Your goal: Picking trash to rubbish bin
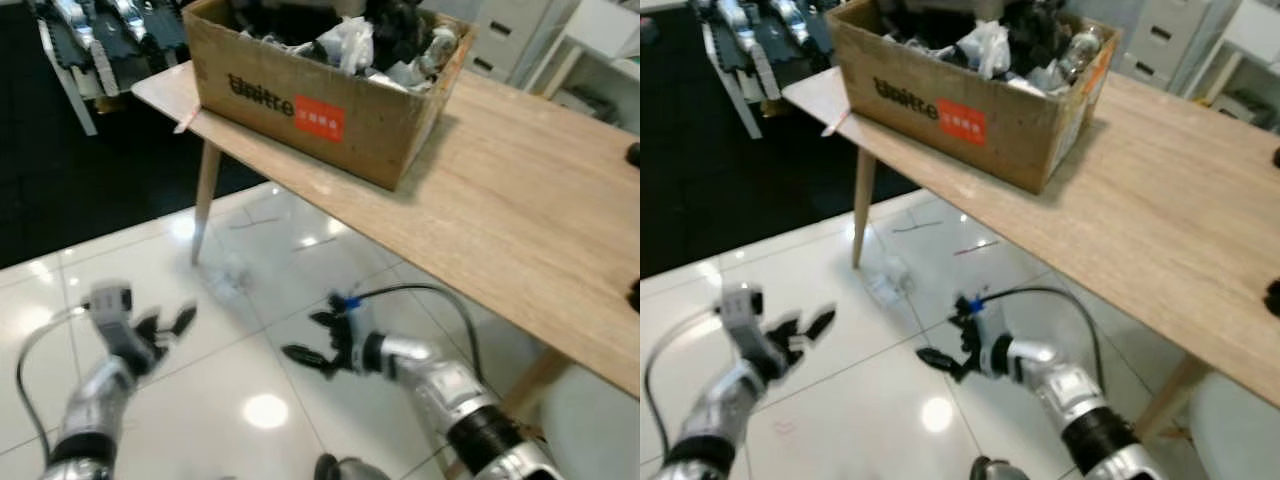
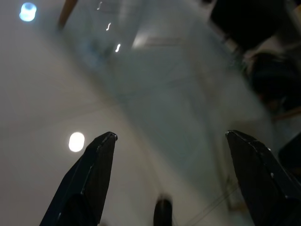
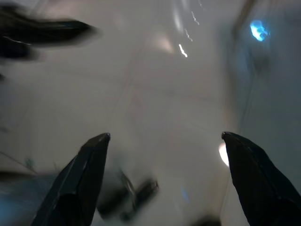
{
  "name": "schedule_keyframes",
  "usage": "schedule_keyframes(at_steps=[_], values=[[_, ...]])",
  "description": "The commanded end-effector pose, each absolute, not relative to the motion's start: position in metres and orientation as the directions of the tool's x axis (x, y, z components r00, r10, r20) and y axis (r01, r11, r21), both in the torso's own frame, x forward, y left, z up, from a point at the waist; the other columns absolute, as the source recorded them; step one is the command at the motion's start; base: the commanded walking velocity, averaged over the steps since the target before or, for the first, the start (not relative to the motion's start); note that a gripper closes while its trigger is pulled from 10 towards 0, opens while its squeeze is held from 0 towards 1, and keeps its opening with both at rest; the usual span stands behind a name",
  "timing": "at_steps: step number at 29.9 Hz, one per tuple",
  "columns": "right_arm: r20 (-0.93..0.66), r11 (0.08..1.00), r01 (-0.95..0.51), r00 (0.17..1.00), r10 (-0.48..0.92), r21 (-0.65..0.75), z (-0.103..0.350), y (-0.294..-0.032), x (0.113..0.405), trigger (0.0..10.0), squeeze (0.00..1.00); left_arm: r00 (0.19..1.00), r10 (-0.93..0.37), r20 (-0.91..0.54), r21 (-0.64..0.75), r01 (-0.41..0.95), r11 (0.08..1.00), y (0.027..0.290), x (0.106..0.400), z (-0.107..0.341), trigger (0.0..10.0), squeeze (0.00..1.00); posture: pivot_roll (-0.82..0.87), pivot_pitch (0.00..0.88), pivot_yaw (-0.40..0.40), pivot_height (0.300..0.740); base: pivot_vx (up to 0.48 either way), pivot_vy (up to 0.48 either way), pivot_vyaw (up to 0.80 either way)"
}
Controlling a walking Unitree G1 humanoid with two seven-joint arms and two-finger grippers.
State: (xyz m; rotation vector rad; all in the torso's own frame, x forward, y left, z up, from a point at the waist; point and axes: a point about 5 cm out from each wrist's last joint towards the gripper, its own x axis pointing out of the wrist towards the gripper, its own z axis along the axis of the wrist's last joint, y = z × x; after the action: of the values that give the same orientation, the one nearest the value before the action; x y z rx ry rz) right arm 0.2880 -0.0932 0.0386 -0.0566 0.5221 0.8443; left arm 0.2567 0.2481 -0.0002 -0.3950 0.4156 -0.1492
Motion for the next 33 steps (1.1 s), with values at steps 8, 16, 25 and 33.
schedule_keyframes(at_steps=[8, 16, 25, 33], values=[[-0.715, 0.878, -0.475, 0.592, 0.373, 0.065, -0.026, -0.145, 0.260, 10.0, 0.00, 0.823, -0.193, -0.535, -0.407, -0.051, 0.912, 0.232, 0.223, -0.040, 10.0, 0.00, 0.06, 0.118, -0.021, 0.740, -0.256, 0.000, 0.00], [-0.874, 0.989, 0.139, 0.473, -0.112, -0.051, -0.075, -0.228, 0.186, 10.0, 0.00, 0.652, -0.092, -0.752, -0.303, -0.219, 0.927, 0.222, 0.167, -0.081, 10.0, 0.00, 0.06, 0.116, -0.013, 0.740, 0.000, 0.000, 0.00], [-0.936, 0.983, 0.066, 0.300, -0.183, -0.171, -0.098, -0.233, 0.132, 10.0, 0.00, 0.515, -0.076, -0.854, -0.251, -0.280, 0.927, 0.211, 0.125, -0.101, 10.0, 0.00, 0.06, 0.111, -0.009, 0.740, 0.000, 0.000, 0.00], [-0.930, 0.983, 0.015, 0.323, -0.176, -0.182, -0.099, -0.226, 0.133, 10.0, 0.00, 0.498, -0.102, -0.861, -0.266, -0.272, 0.925, 0.208, 0.124, -0.102, 10.0, 0.00, 0.08, 0.108, -0.015, 0.740, 0.000, -0.173, 0.00]])
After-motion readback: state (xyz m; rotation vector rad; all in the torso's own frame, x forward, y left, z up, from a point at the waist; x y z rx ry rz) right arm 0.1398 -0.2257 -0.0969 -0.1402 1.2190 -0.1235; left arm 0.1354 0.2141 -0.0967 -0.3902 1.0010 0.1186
